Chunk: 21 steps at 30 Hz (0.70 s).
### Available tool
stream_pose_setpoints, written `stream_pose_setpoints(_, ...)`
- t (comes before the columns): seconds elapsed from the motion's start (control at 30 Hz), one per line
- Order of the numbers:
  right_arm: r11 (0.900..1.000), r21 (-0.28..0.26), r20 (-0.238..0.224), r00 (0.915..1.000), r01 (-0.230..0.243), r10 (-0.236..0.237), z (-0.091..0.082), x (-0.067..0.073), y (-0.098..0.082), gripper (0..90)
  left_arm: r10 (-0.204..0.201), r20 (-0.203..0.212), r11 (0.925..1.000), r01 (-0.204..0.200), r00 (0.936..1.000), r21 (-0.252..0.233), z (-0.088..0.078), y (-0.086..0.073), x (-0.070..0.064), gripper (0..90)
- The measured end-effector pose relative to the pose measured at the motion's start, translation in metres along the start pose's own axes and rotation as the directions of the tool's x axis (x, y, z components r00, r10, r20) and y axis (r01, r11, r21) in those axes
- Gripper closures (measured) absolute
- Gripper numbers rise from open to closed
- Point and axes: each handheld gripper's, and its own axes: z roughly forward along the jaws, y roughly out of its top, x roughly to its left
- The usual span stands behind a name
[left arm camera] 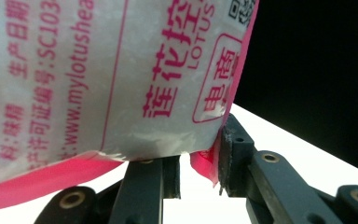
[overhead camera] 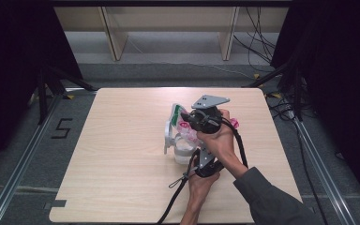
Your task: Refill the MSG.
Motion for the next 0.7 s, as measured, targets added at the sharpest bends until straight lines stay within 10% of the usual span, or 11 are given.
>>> stream_pose_setpoints(0.7, 1.000, 0.001, -0.003, 1.0000, -0.003, 0.003, 0.0039, 0.0014, 0.0019, 90.0, 0.003, 0.015, 1.0000, -0.003, 0.9999, -0.005, -0.0028, 0.0009, 0.0010, 72.5)
